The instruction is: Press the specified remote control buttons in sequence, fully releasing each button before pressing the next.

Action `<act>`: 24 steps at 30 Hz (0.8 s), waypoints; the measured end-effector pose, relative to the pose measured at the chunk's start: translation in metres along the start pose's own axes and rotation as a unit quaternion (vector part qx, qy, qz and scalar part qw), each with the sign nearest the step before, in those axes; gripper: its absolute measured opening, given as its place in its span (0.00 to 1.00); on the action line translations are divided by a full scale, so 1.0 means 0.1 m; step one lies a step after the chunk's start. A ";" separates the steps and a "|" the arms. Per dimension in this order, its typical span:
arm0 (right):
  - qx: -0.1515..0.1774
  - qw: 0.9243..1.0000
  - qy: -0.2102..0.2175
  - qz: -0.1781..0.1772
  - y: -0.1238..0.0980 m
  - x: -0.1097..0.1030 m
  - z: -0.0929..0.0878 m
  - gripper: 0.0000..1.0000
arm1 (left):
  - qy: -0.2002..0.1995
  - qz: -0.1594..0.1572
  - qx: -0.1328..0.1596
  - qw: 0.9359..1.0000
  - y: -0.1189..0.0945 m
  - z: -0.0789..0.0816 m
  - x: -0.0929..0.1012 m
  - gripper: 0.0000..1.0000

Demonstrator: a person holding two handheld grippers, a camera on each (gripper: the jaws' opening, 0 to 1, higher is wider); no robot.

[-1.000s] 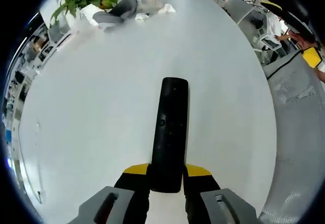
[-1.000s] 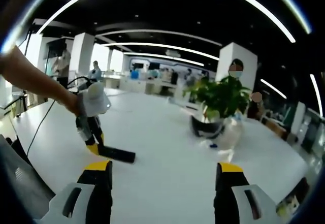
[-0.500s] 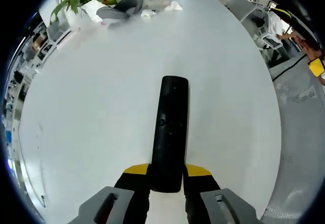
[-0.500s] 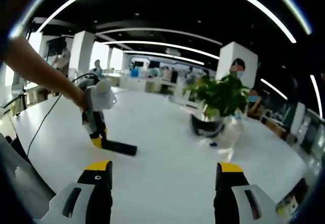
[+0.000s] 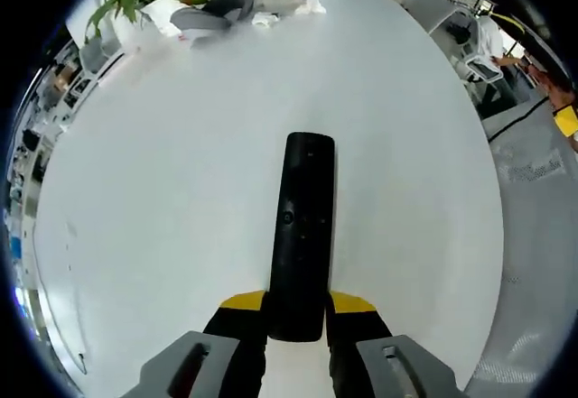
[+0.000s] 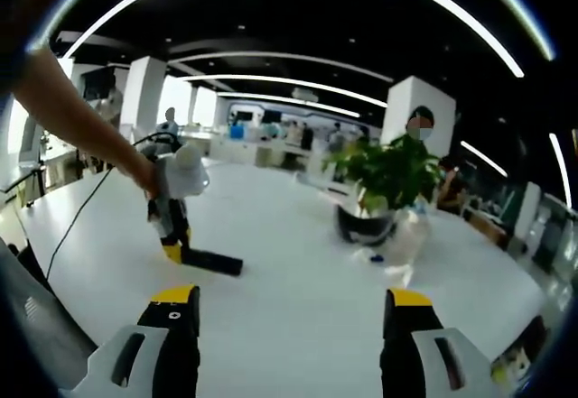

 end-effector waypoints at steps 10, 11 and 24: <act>-0.007 1.000 -0.005 0.004 0.02 -0.02 -0.02 0.81 | 0.008 -0.005 -0.016 1.000 0.01 0.03 -0.15 0.24; -0.008 1.000 -0.005 0.005 0.02 -0.02 -0.02 0.81 | 0.009 -0.006 -0.018 1.000 0.01 0.04 -0.15 0.24; -0.014 1.000 -0.009 -0.002 0.04 0.00 -0.04 0.81 | 0.025 -0.011 -0.040 0.999 0.03 0.07 -0.35 0.24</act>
Point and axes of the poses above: the point that each gripper's makers call its tool centre point, and the gripper's own axes: y roughly forward along the fingers, x roughly to its right, z roughly out of its top, the point moved 1 cm from there along -y, roughly backward along the fingers, and after that the axes turned 4 degrees about -x, right-handed, at the moved point
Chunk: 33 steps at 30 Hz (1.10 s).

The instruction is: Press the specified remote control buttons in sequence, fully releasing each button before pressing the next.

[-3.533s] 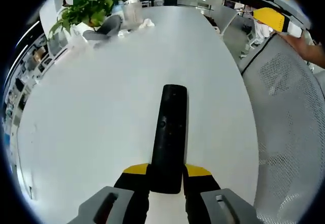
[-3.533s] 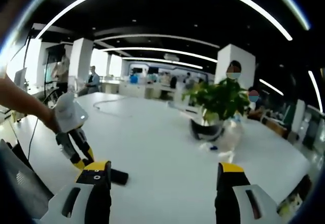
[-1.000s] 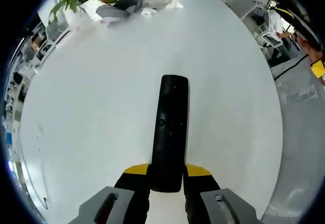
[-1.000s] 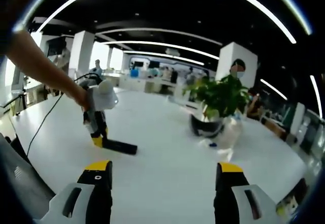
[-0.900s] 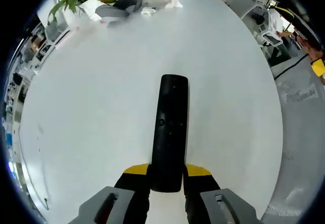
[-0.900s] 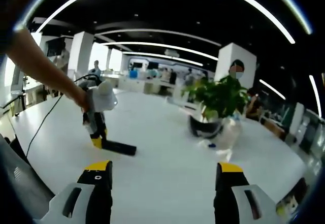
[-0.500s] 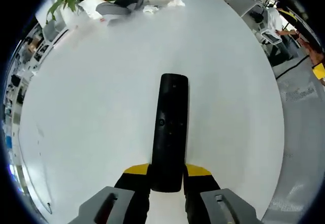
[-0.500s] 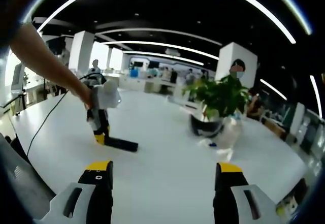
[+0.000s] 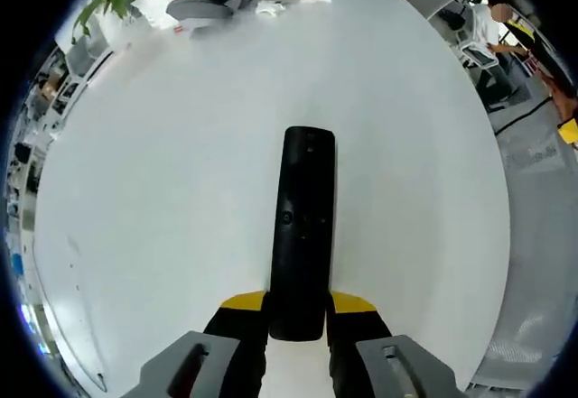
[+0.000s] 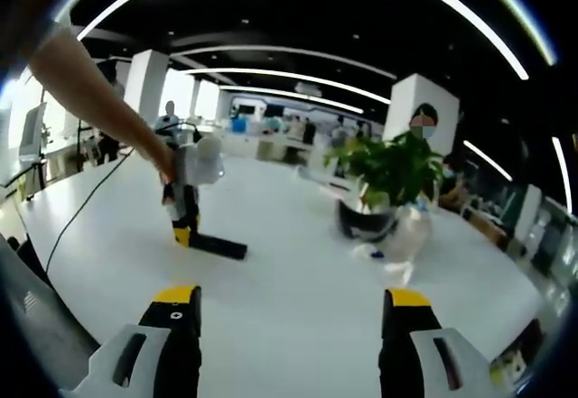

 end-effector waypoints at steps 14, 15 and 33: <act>-0.008 1.000 -0.002 -0.003 0.02 0.02 -0.03 0.80 | 0.009 -0.004 -0.019 1.000 0.01 0.04 -0.21 0.24; -0.008 1.000 -0.002 -0.003 0.02 0.02 -0.04 0.80 | 0.009 -0.003 -0.019 1.000 0.00 0.04 -0.23 0.24; -0.002 1.000 0.000 -0.004 0.00 0.02 -0.01 0.80 | -0.015 0.049 0.001 0.999 -0.03 0.01 -0.30 0.28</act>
Point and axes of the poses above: the point that each gripper's makers call its tool centre point, and the gripper's own axes: y roughly forward along the fingers, x roughly to its right, z roughly out of its top, the point moved 1 cm from there along -y, roughly backward along the fingers, and after that the axes turned 4 degrees about -x, right-handed, at the moved point
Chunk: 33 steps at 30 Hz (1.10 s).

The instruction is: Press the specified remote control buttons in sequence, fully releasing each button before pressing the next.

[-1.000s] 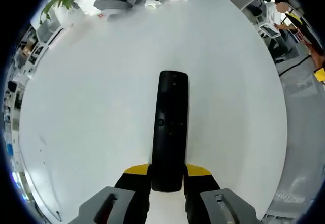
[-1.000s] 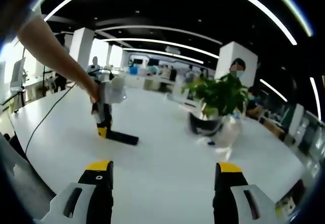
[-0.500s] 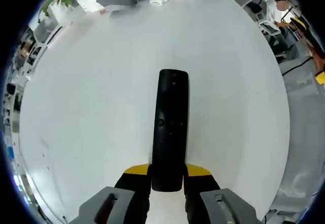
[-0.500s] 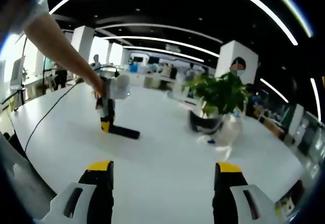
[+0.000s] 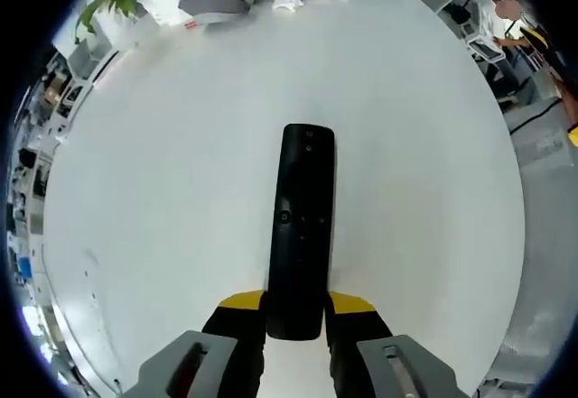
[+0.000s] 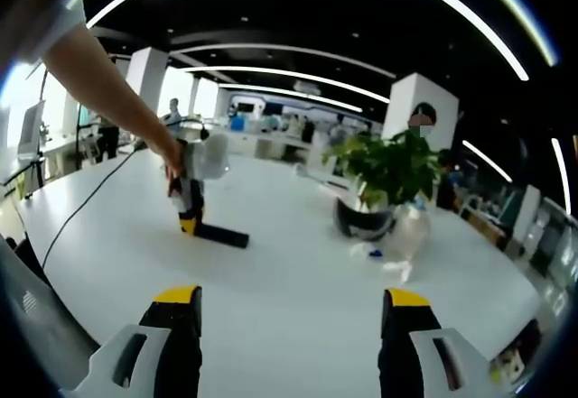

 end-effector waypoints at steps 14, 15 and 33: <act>0.019 1.000 0.008 0.010 -0.03 -0.03 0.07 0.82 | -0.060 0.126 0.055 0.989 -0.08 -0.07 -0.04 0.36; 0.021 1.000 0.007 0.010 -0.03 -0.03 0.07 0.82 | -0.058 0.140 0.055 0.987 -0.10 -0.07 -0.06 0.38; 0.030 0.999 0.011 0.009 -0.05 0.00 0.10 0.83 | -0.222 0.213 0.084 0.948 -0.23 -0.42 -0.19 0.61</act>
Point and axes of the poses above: the point that each gripper's makers call its tool centre point, and the gripper's own axes: y roughly forward along the fingers, x roughly to its right, z roughly out of its top, the point moved 1 cm from there along -y, roughly backward along the fingers, and after that the axes turned 4 degrees about -x, right-handed, at the moved point
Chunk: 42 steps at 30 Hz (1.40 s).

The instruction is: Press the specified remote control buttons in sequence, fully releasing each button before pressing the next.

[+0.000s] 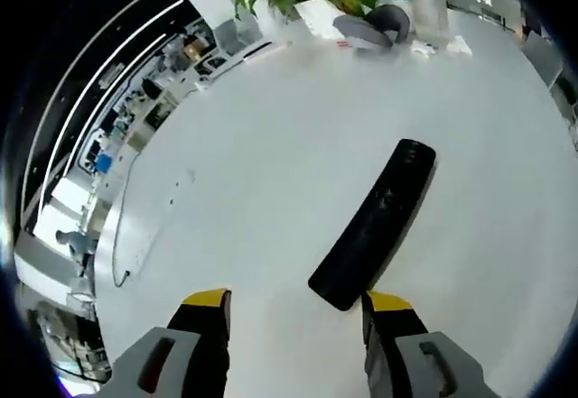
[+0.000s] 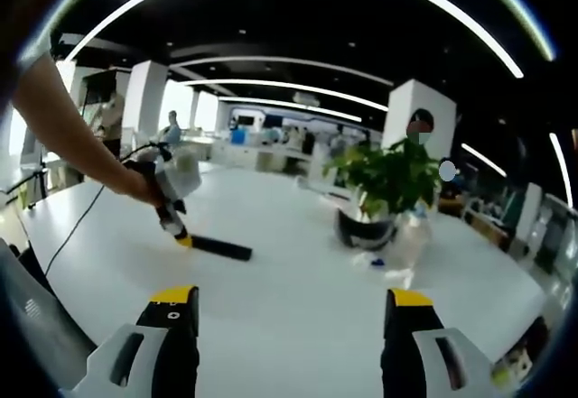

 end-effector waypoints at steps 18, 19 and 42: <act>-0.011 1.000 -0.006 0.012 0.02 -0.06 -0.03 0.84 | -0.124 -0.050 0.085 0.987 -0.47 -0.41 0.19 0.75; -0.012 1.000 -0.007 0.014 0.02 -0.07 -0.04 0.85 | -0.121 -0.047 0.089 0.987 -0.51 -0.42 0.20 0.76; 0.000 1.000 0.001 0.013 0.01 -0.05 0.01 0.88 | -0.216 0.016 0.212 0.953 -1.43 -0.75 0.26 0.98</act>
Point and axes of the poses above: the point that each gripper's makers call its tool centre point, and the gripper's own axes: y roughly forward along the fingers, x roughly to its right, z roughly out of its top, the point moved 1 cm from there along -y, roughly backward along the fingers, and after that the axes turned 4 degrees about -x, right-handed, at the moved point
